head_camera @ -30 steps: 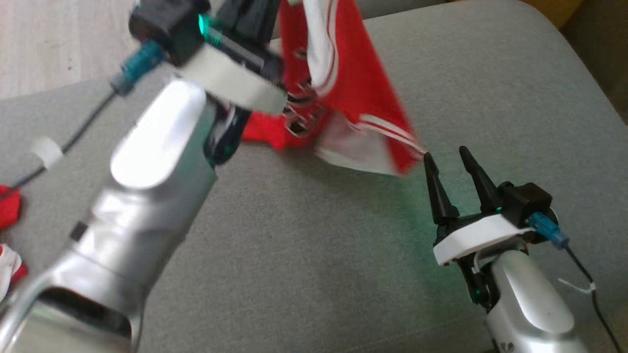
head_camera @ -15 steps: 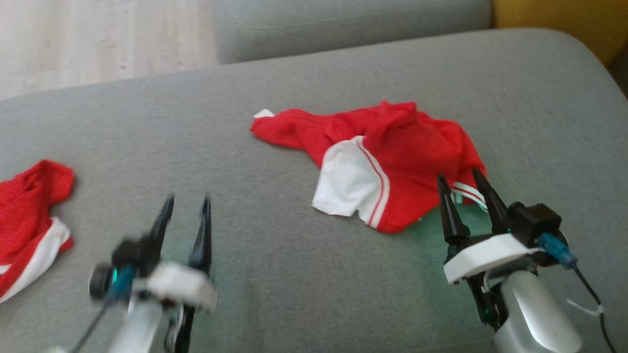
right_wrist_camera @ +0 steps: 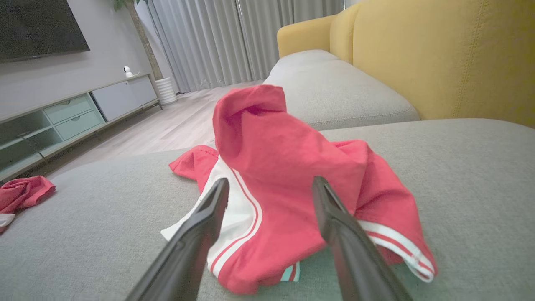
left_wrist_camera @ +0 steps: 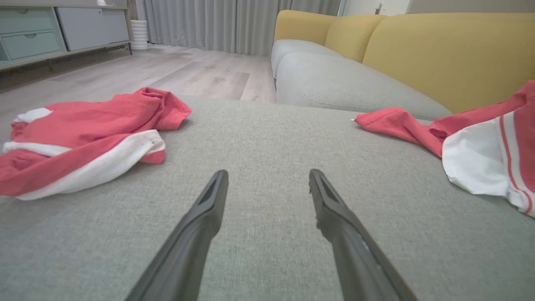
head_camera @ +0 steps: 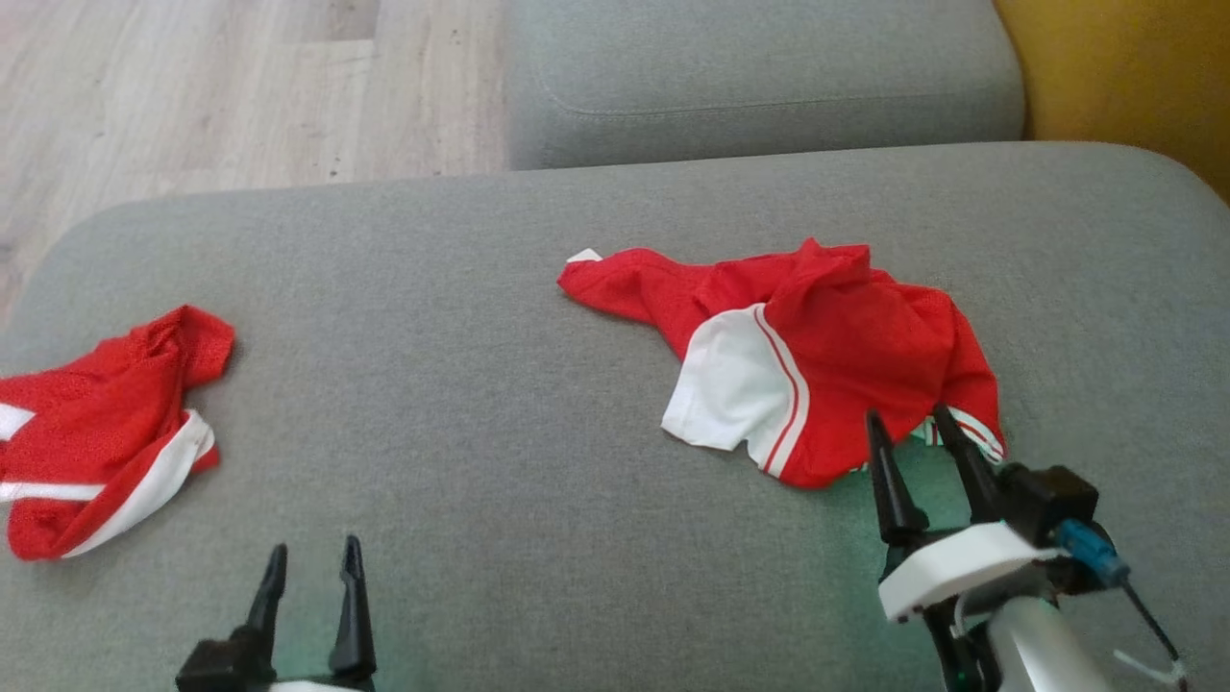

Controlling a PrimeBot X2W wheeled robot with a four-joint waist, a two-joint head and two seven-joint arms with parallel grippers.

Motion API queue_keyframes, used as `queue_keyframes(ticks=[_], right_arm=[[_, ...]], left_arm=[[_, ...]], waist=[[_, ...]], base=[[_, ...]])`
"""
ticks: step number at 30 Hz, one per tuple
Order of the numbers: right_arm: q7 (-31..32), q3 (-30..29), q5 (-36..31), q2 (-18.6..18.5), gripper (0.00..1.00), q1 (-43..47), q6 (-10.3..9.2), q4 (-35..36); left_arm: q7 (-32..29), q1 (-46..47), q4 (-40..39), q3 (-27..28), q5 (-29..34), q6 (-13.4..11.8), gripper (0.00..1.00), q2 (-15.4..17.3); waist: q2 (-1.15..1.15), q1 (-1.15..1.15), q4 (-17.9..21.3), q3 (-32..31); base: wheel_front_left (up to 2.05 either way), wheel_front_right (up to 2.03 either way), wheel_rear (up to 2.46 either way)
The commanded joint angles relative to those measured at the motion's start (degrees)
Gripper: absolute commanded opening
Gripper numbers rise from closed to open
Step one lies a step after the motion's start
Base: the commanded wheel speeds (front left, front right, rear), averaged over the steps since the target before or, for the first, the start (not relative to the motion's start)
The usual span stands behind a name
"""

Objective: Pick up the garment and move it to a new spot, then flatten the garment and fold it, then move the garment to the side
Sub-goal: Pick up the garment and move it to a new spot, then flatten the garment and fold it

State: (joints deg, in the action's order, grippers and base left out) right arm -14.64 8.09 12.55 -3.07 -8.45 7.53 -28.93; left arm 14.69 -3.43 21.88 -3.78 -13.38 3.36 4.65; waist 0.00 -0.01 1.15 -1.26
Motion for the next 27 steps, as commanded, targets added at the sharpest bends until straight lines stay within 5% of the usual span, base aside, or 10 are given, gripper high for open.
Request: queue_keyframes(ticks=[1, 14, 20, 26, 27], right_arm=[[-0.36, 1.21, 0.09, 0.19, 1.0, -1.27, -0.04, 1.46], [-0.36, 13.79, 1.56, 0.19, 1.0, -7.51, -0.04, -4.29], [-0.36, 12.35, -1.08, 0.19, 1.0, -14.88, -0.04, -17.47], [0.06, 10.77, -1.87, 0.19, 1.0, -17.07, -0.04, -28.35], [0.1, 10.81, -1.75, 0.19, 0.47, -17.24, -0.04, -29.66]], left_arm=[[0.3, 2.16, -1.65, 2.33, 0.63, 0.41, 1.0, -0.13], [0.3, 4.14, 0.96, -0.47, 3.15, 3.37, 1.0, -1.71], [0.3, 5.27, 2.24, -4.34, 1.46, 3.83, 1.0, -1.76], [0.3, 5.34, 2.7, -4.62, 0.55, 3.95, 1.0, -1.77], [0.3, 5.39, 2.74, -4.53, 0.52, 3.96, 1.0, -1.77]], waist=[[0.0, 0.01, -0.34, 0.07], [0.0, 0.01, -8.94, 2.71], [0.0, 0.01, -16.52, 5.76], [0.0, 0.01, -19.32, 7.51], [0.0, 0.01, -19.4, 7.67]], base=[[0.0, 0.0, 0.0], [0.0, 0.0, 0.0], [0.0, 0.0, 0.0], [0.0, 0.0, 0.0], [0.0, 0.0, 0.0]])
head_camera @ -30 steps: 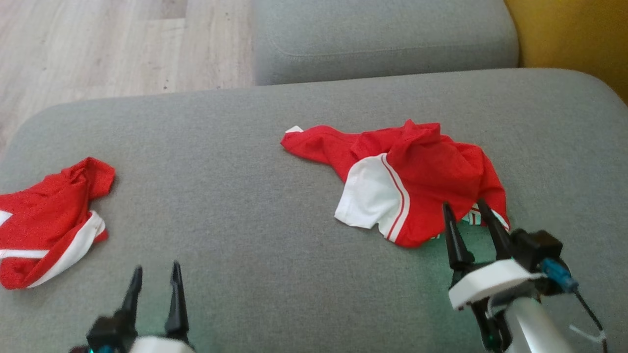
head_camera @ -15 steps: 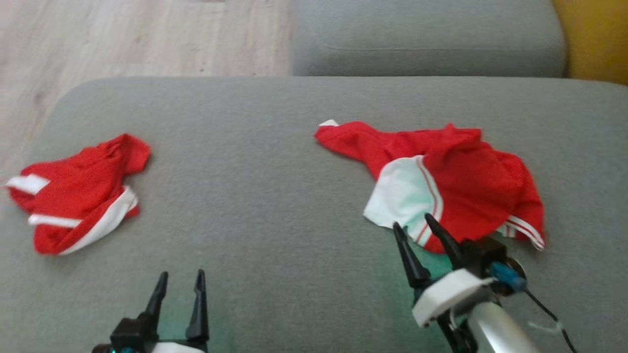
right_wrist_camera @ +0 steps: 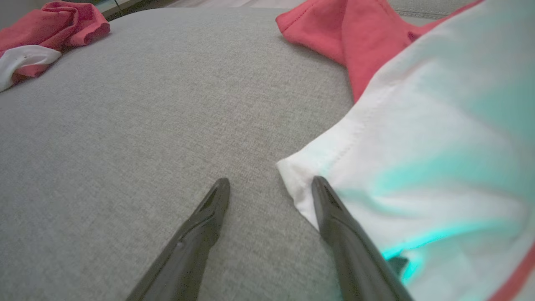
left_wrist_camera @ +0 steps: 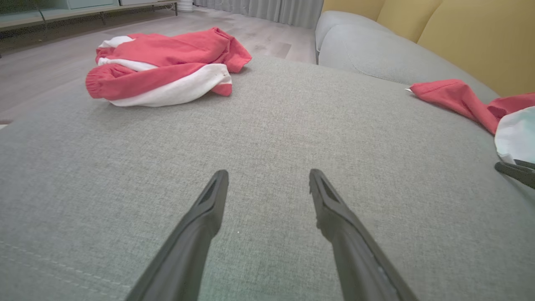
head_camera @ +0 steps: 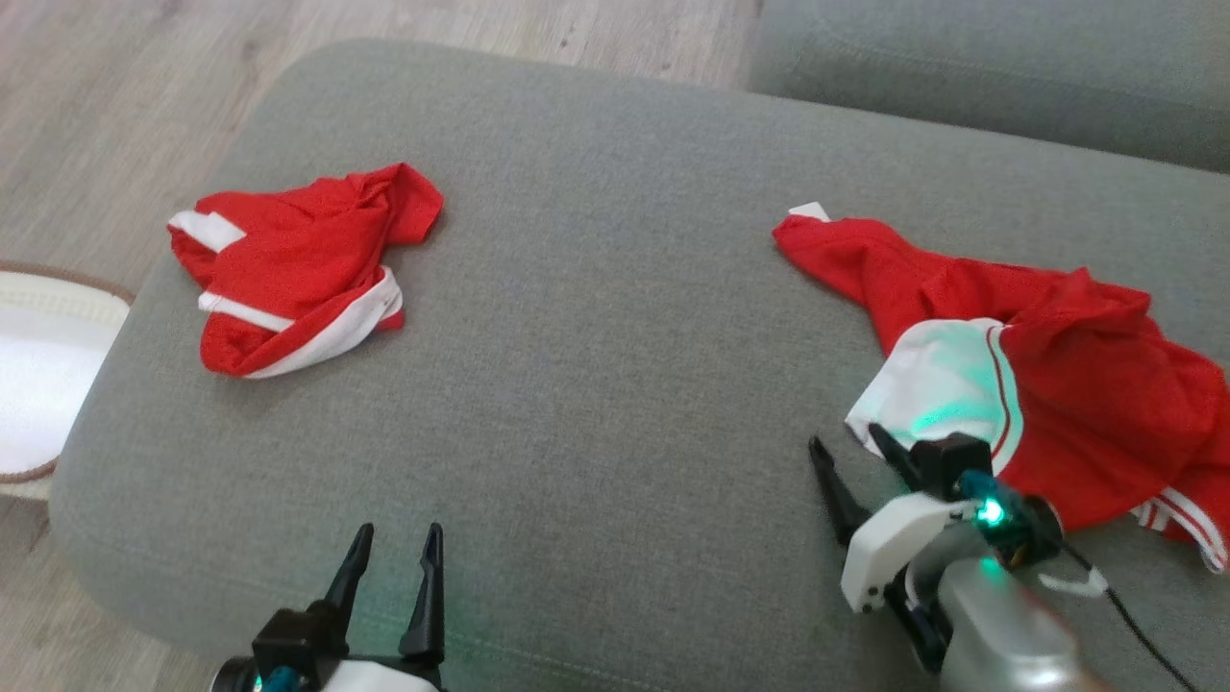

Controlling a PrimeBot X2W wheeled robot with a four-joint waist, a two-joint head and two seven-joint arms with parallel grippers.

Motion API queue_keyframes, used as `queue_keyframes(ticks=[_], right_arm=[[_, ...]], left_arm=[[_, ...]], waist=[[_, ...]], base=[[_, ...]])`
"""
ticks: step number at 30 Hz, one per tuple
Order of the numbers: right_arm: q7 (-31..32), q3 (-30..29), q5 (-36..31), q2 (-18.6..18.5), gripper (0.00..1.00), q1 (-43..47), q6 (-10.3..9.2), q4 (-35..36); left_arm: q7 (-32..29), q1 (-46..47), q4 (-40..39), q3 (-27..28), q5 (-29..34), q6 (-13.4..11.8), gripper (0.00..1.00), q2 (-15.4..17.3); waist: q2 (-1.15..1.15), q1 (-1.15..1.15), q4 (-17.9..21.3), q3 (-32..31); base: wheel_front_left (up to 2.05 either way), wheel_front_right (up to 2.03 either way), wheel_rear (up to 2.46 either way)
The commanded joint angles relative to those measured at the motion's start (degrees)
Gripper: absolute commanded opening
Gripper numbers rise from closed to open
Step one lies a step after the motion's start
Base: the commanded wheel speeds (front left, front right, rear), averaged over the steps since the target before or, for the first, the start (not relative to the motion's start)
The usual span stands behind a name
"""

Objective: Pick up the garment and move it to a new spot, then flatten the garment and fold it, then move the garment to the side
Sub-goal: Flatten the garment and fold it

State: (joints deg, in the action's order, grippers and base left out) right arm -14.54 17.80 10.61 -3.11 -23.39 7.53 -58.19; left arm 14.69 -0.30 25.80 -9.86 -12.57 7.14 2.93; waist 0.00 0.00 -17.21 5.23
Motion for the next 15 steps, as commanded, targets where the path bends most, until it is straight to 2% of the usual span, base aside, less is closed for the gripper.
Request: queue_keyframes(ticks=[1, 5, 7, 15], right_arm=[[0.05, 1.03, 0.52, 0.24, 0.0, -2.41, -0.04, -1.58], [-0.21, 0.77, 1.19, 0.24, 0.0, -3.02, -0.04, -2.64], [-0.38, -0.19, 1.22, 0.24, 0.0, -3.41, -0.04, -0.88], [-0.44, -6.65, -0.83, 0.24, 0.0, -4.04, -0.04, 22.26]], left_arm=[[0.3, 2.32, -1.16, 1.6, -0.32, 0.19, 1.0, -0.04], [0.3, 2.55, -1.24, 1.75, -0.49, 0.22, 1.0, -0.04], [0.3, 2.74, -1.35, 1.65, -0.66, 0.24, 1.0, -0.04], [0.3, 2.59, -1.75, 0.92, -1.65, 0.29, 1.0, -0.05]], waist=[[0.0, 0.0, -1.06, 1.3], [0.0, 0.0, -0.36, 1.46], [0.0, 0.0, 0.58, 1.25], [0.0, 0.0, 4.93, -1.43]], base=[[0.0, 0.0, 0.0], [0.0, 0.0, 0.0], [0.0, 0.0, 0.0], [0.0, 0.0, 0.0]])
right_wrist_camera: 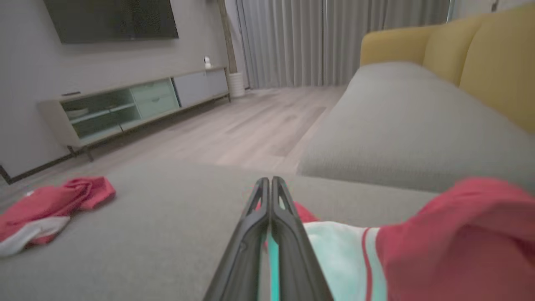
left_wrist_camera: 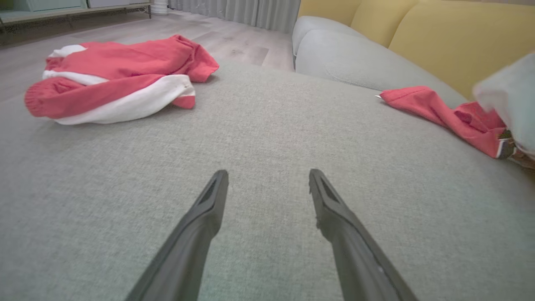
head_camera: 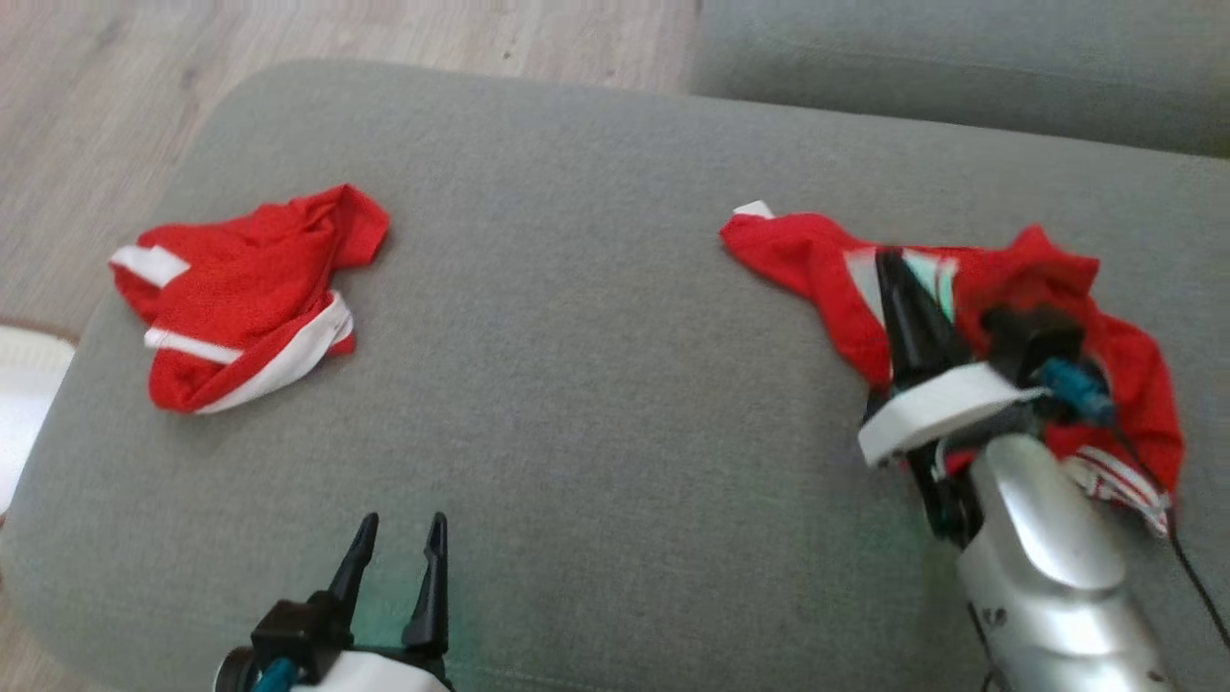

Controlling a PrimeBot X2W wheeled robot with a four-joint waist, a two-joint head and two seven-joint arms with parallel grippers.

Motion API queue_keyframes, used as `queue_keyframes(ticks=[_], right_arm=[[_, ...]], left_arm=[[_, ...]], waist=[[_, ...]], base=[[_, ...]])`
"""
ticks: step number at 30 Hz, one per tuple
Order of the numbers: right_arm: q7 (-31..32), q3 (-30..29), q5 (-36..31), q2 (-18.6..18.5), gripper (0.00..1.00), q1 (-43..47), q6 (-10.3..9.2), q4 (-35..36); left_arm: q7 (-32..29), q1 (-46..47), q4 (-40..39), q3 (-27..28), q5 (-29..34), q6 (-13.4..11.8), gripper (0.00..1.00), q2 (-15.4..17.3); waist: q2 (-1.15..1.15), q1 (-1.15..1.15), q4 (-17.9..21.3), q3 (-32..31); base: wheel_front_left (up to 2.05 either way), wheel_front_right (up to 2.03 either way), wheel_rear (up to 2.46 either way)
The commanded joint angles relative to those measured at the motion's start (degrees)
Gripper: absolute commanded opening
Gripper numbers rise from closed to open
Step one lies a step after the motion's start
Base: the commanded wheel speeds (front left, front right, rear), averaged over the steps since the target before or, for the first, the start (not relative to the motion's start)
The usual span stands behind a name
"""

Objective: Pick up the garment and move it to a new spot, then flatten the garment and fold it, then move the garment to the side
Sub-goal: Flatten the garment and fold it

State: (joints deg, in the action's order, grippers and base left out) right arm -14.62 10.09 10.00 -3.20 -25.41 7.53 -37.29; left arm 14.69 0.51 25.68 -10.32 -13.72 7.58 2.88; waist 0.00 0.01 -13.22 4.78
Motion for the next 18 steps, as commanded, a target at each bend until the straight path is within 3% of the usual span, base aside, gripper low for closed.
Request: queue_keyframes(ticks=[1, 10, 18], right_arm=[[-0.37, 0.92, -0.23, 0.32, 0.0, -2.46, -0.04, 3.88], [-0.37, 2.44, 2.14, 0.32, 0.0, -7.76, -0.04, 17.33], [-0.38, 8.45, 2.57, -3.21, 0.0, -21.3, -0.04, 14.62]], left_arm=[[0.3, 1.62, -1.58, 1.29, -0.62, -0.15, 1.0, 0.0], [0.3, -1.07, -0.71, 0.76, -1.04, -0.13, 1.0, 0.0], [0.3, -1.88, 0.91, -2.61, -2.01, -0.1, 1.0, 0.0]], waist=[[0.0, -0.01, 1.34, -1.47], [0.0, -0.01, 2.67, -5.35], [0.0, -0.01, -1.84, -6.66]], base=[[0.0, 0.0, 0.0], [0.0, 0.0, 0.0], [0.0, 0.0, 0.0]])
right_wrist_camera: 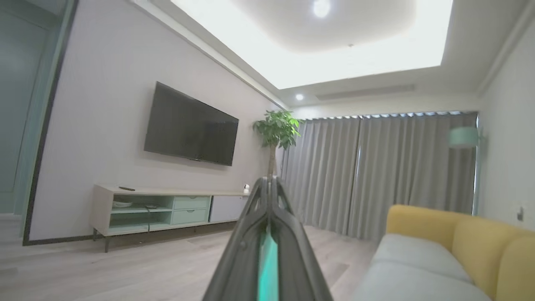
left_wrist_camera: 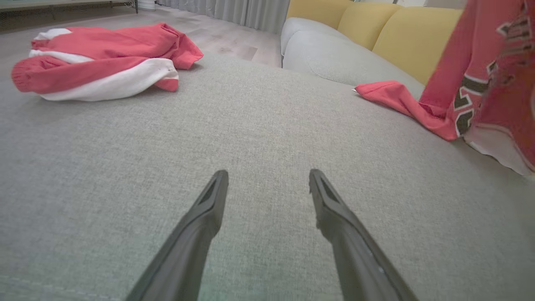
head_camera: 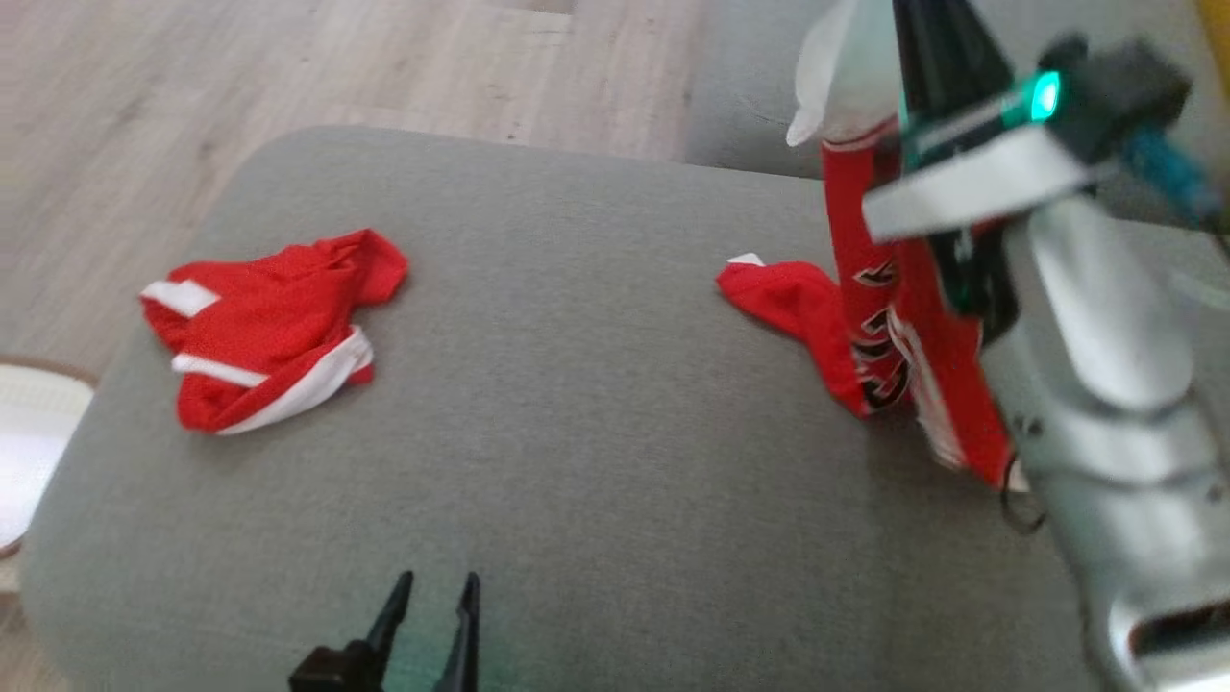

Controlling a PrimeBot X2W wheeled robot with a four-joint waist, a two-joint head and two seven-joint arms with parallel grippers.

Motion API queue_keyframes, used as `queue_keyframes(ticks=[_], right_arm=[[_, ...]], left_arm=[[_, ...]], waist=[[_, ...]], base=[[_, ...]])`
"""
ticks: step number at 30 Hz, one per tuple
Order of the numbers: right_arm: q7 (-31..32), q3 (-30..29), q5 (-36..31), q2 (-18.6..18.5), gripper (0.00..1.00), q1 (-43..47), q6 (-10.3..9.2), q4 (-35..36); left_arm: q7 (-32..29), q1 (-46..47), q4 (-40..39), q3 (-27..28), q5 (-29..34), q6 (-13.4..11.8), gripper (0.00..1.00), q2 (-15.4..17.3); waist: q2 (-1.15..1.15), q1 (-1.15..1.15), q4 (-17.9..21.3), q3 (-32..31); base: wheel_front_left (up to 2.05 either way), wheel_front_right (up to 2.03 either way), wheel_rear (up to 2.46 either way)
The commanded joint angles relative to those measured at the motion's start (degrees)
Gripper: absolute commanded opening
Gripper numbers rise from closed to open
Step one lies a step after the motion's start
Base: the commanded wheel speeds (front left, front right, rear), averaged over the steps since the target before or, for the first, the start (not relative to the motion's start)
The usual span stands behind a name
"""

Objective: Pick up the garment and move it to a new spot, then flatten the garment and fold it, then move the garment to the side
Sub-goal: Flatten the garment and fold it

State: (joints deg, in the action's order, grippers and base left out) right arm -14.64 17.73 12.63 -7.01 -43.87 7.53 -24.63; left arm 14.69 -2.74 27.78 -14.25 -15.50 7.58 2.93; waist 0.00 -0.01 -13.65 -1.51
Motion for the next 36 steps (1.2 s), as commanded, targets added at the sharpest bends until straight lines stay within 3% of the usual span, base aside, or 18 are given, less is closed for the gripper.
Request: queue_keyframes(ticks=[1, 3, 9, 15, 21, 26, 31, 36], right_arm=[[-0.35, 2.09, -0.4, -0.26, 0.0, -4.84, -0.04, 1.01], [-0.35, 5.73, -0.99, -2.67, 0.0, -10.88, -0.04, -1.95], [-0.36, 8.65, -1.79, -7.23, 0.0, -20.47, -0.04, -4.24], [-0.36, 9.95, -0.62, -11.41, 0.0, -19.2, -0.04, -5.42], [-0.36, 12.82, 1.73, -18.24, 0.0, -7.86, -0.04, -5.9], [-0.36, 9.85, 4.93, -23.67, 0.0, 2.88, -0.04, -4.62], [-0.36, 4.28, 4.43, -24.98, 0.0, 11.67, -0.04, -0.73], [-0.36, 1.18, 1.49, -23.34, 0.0, 19.93, -0.04, 4.08]], left_arm=[[0.3, 1.37, -0.95, 0.44, -0.42, -0.1, 1.0, -0.05], [0.3, 1.11, -0.4, -1.63, -1.01, -0.1, 1.0, -0.05], [0.3, 0.08, 0.82, -3.62, -1.28, -0.1, 1.0, -0.05], [0.3, -1.18, 0.82, -2.38, -1.47, -0.09, 1.0, -0.05], [0.3, -1.0, -0.07, -1.89, -1.92, -0.09, 1.0, -0.05], [0.3, 1.04, -0.92, -1.61, -1.86, -0.09, 1.0, -0.05], [0.3, 2.94, -1.08, -1.18, -2.01, -0.09, 1.0, -0.05], [0.3, 4.35, -1.23, -1.49, -2.94, -0.09, 1.0, -0.05]], waist=[[0.0, 0.01, -2.63, -0.48], [0.0, 0.01, -6.1, -0.94], [0.0, 0.01, -12.39, -1.75], [0.0, 0.01, -12.75, -1.44], [0.0, 0.01, -7.66, 0.93], [0.0, 0.01, -1.87, 3.1], [0.0, 0.01, 3.25, 4.03], [0.0, 0.01, 5.97, 4.01]], base=[[0.0, 0.0, 0.0], [0.0, 0.0, 0.0], [0.0, 0.0, 0.0], [0.0, 0.0, 0.0], [0.0, 0.0, 0.0], [0.0, 0.0, 0.0], [0.0, 0.0, 0.0], [0.0, 0.0, 0.0]])
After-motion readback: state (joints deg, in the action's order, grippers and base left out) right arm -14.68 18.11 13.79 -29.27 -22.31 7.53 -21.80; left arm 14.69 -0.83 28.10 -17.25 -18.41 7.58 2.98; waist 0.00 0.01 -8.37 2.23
